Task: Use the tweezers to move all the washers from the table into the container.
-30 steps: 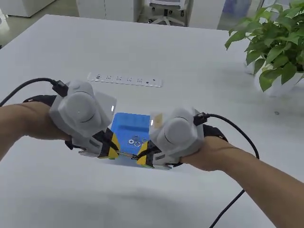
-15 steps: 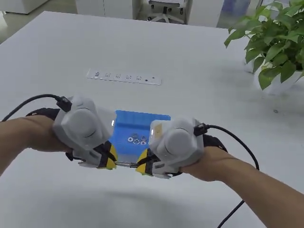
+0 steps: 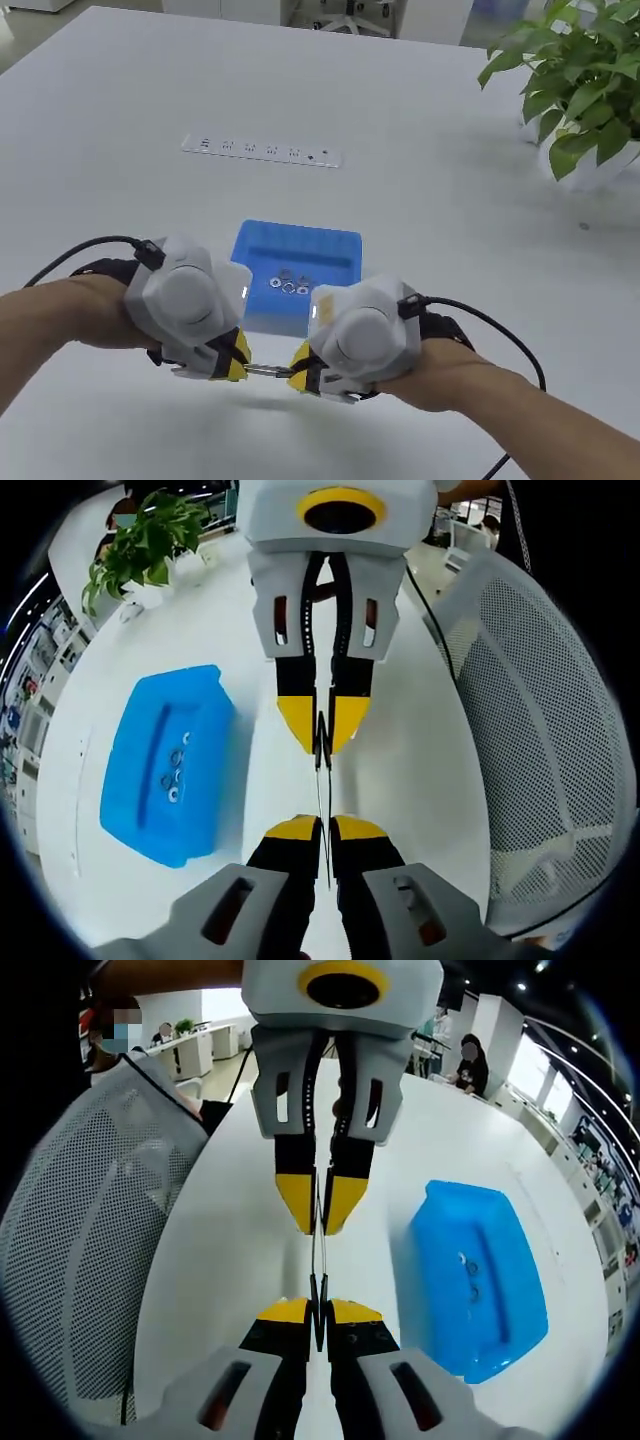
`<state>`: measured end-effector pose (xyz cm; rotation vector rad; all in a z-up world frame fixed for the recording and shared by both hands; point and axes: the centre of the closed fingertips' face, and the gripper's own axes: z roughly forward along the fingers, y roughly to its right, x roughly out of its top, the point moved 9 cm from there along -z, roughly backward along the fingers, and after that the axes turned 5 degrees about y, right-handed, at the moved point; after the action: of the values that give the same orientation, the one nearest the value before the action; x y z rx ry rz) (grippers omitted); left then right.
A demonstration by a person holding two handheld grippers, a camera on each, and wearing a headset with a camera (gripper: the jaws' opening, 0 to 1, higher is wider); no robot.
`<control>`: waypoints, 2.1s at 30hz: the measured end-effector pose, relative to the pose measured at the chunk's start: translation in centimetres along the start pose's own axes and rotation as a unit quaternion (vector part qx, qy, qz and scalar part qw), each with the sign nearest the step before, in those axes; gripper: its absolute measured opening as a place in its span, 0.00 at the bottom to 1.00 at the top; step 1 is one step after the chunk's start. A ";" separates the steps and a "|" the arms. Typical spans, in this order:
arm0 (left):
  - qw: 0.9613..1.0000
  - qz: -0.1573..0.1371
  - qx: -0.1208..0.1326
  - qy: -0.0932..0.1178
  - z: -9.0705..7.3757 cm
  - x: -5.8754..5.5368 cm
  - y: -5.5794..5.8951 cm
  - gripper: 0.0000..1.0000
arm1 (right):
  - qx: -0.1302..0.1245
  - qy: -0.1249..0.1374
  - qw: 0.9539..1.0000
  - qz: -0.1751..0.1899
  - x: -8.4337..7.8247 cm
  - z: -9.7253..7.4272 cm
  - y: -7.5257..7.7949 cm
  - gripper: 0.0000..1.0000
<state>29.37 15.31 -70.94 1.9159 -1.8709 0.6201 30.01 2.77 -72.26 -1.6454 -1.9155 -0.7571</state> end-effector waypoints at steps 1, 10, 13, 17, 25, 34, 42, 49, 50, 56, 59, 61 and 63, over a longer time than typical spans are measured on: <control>1.000 0.000 0.000 0.000 0.1 -0.1 0.1 0.08 | -0.001 -0.001 1.000 0.003 -0.1 0.2 -0.2 0.06; 1.000 -0.003 -0.015 -0.005 1.5 -0.9 0.7 0.08 | 0.001 -0.008 1.000 0.009 -0.8 1.1 -1.2 0.07; 1.000 -0.006 -0.018 -0.003 1.8 -1.1 0.8 0.08 | 0.000 -0.008 1.000 0.011 -1.0 1.2 -1.4 0.07; 1.000 -0.010 -0.023 -0.002 2.3 -1.3 1.0 0.08 | 0.005 -0.011 1.000 0.015 -1.2 1.4 -1.6 0.07; 0.999 -0.017 -0.028 0.002 2.5 -1.4 1.1 0.08 | 0.008 -0.013 1.000 0.027 -1.5 1.6 -1.8 0.08; 0.999 -0.021 -0.031 0.004 2.4 -1.4 1.1 0.09 | 0.007 -0.012 0.999 0.031 -1.5 1.6 -1.8 0.11; 0.999 -0.026 -0.033 0.005 2.4 -1.4 1.2 0.10 | 0.007 -0.012 0.999 0.036 -1.5 1.5 -1.8 0.12; 0.999 -0.026 -0.034 0.004 2.4 -1.4 1.1 0.10 | 0.008 -0.011 0.999 0.038 -1.5 1.5 -1.8 0.14; 0.999 -0.026 -0.034 0.003 2.4 -1.4 1.1 0.10 | 0.007 -0.011 0.999 0.038 -1.5 1.5 -1.8 0.14; 0.999 -0.025 -0.033 0.001 2.3 -1.5 1.2 0.11 | 0.008 -0.012 0.999 0.038 -1.6 1.4 -1.9 0.17; 0.999 -0.026 -0.030 0.000 2.2 -1.5 1.2 0.12 | 0.005 -0.013 0.999 0.041 -1.7 1.3 -1.8 0.18; 0.999 -0.027 -0.028 0.000 2.0 -1.6 1.1 0.12 | 0.002 -0.016 0.999 0.041 -1.8 1.1 -1.7 0.20; 0.999 -0.030 -0.024 0.003 1.6 -1.6 1.0 0.12 | -0.001 -0.017 0.999 0.042 -1.9 0.8 -1.6 0.21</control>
<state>28.39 15.68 -73.22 1.9307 -1.7999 0.5575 28.66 1.85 -74.28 -1.7386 -1.8553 -0.7023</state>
